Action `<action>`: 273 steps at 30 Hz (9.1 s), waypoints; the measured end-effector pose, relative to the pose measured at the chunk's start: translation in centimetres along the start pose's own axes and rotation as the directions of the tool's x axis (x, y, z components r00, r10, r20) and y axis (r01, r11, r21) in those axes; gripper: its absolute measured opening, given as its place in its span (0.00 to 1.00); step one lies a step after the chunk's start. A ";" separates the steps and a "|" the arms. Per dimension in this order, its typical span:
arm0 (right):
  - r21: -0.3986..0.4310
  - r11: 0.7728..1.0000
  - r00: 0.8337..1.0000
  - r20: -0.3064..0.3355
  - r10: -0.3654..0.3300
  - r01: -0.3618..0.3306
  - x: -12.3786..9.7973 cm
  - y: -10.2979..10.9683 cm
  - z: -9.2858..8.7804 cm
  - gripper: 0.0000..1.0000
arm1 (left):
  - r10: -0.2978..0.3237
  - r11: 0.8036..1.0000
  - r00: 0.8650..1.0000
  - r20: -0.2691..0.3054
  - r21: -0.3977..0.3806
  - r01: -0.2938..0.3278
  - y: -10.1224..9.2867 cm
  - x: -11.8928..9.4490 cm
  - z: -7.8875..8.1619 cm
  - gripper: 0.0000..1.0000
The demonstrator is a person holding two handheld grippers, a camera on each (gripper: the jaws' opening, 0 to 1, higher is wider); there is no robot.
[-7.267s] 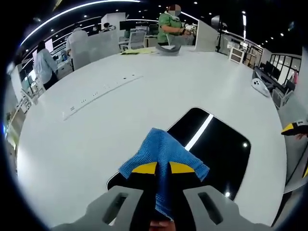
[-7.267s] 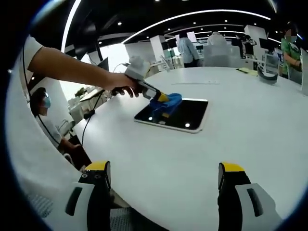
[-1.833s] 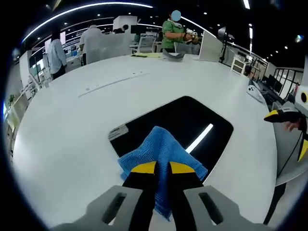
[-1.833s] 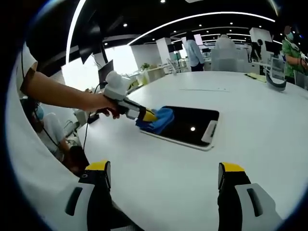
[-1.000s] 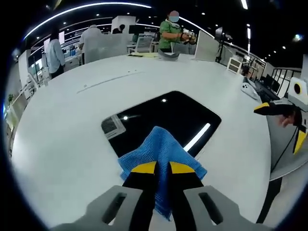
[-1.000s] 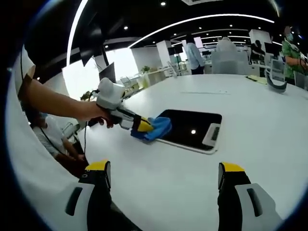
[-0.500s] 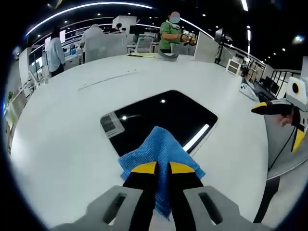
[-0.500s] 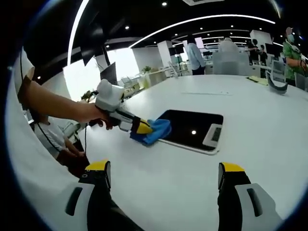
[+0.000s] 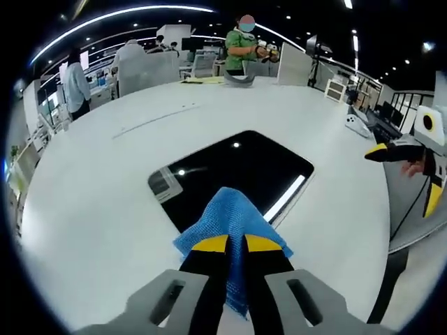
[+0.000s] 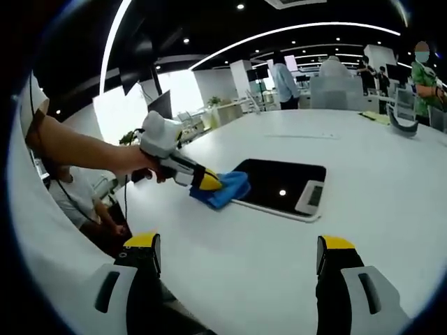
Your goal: Wipe the mirror surface with the cleaning cloth until all visible marks leave the cleaned area.
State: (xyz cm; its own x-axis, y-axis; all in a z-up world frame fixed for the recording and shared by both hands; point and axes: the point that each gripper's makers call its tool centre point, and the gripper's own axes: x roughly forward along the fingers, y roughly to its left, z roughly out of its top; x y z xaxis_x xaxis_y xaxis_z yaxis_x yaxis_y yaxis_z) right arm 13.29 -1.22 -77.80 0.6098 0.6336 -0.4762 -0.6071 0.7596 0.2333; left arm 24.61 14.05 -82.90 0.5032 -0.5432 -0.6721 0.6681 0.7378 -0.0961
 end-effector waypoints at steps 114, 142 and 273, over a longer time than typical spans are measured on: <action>0.078 0.997 1.000 -0.012 -0.019 0.020 0.1 -2.9 -1.1 0.92 | 0.002 0.987 0.999 0.036 0.160 -0.008 0.9 -8.1 -6.2 0.19; 0.079 0.997 1.000 -0.020 -0.014 0.016 -0.1 -3.0 -1.1 0.92 | -0.057 0.979 0.996 -0.064 0.193 0.068 0.8 -7.3 -8.6 0.25; -0.081 0.992 0.995 0.015 -0.100 0.101 -2.3 -3.4 -0.5 0.96 | 0.195 0.980 0.972 0.129 -0.048 -0.191 -4.2 -12.6 -3.7 0.99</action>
State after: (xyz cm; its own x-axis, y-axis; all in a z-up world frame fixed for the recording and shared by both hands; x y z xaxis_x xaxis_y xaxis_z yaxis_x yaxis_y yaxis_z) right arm 13.68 -5.33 -77.90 0.6747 0.5567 -0.4845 -0.5821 0.8050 0.1143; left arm 13.42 19.26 -76.77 0.6903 -0.4355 -0.5777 0.5326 0.8464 -0.0015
